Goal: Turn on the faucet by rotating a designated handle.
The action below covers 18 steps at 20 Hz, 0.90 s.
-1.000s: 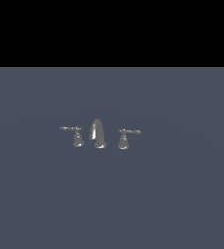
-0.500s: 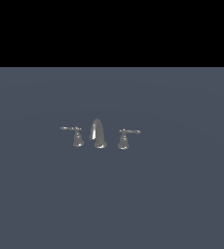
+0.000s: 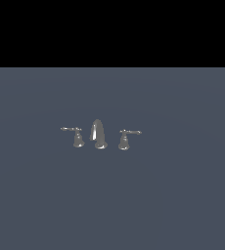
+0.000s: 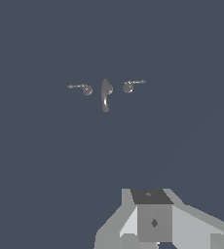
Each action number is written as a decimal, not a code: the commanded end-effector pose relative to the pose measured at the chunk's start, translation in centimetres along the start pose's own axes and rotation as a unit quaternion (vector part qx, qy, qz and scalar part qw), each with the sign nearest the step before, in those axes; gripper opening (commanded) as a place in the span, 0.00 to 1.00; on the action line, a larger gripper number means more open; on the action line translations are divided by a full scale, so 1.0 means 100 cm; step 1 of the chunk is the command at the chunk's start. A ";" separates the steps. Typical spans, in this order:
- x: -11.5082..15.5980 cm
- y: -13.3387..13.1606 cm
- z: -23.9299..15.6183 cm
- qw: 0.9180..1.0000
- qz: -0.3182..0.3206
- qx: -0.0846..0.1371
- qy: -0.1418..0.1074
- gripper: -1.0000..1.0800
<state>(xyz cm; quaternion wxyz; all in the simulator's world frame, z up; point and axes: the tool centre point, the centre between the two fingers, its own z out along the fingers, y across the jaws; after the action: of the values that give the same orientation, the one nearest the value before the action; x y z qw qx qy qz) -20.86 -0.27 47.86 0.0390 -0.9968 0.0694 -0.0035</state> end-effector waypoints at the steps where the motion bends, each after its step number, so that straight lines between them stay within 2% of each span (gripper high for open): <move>1: 0.014 -0.008 0.008 1.000 0.022 0.012 -0.007 0.00; 6: 0.047 -0.028 0.031 0.996 0.080 0.036 -0.024 0.00; 10: 0.072 -0.046 0.054 0.989 0.131 0.051 -0.040 0.00; 14: 0.097 -0.063 0.079 0.979 0.185 0.059 -0.055 0.00; 18: 0.119 -0.079 0.107 0.966 0.241 0.062 -0.069 0.00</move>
<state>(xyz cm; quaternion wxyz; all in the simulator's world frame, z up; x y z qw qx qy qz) -8.76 6.12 38.89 0.1036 -0.9512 0.2834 0.0642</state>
